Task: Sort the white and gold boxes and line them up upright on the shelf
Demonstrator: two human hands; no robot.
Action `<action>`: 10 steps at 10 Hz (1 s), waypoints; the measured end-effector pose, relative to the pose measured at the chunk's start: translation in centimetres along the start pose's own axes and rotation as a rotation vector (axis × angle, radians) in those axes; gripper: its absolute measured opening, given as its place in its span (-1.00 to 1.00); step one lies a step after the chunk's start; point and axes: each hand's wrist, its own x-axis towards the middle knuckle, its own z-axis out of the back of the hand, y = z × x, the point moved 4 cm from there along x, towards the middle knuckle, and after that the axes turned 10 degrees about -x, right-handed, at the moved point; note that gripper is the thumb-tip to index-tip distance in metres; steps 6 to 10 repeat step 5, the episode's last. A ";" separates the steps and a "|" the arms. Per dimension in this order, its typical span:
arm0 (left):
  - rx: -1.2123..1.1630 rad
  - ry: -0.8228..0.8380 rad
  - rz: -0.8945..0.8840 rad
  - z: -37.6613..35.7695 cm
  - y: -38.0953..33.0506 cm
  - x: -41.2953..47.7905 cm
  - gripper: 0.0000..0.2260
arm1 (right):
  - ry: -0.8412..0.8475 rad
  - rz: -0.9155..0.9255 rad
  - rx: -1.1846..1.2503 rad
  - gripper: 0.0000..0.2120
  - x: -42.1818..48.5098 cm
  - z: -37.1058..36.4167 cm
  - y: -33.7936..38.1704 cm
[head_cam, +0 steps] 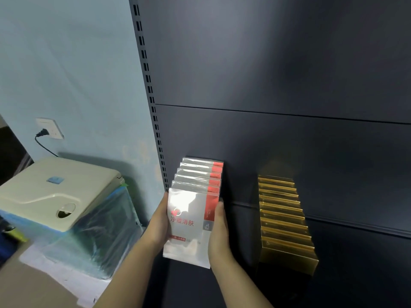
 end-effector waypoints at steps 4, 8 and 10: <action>-0.018 -0.011 -0.201 2.7 2.0 -2.4 -0.43 | 0.018 0.016 -0.010 -0.13 -2.6 1.0 -1.4; -0.069 -0.267 -0.346 3.6 -0.6 -3.3 -0.61 | 0.005 0.134 -0.136 -0.23 -3.9 1.4 0.1; -0.069 -0.267 -0.346 3.6 -0.6 -3.3 -0.61 | 0.005 0.134 -0.136 -0.23 -3.9 1.4 0.1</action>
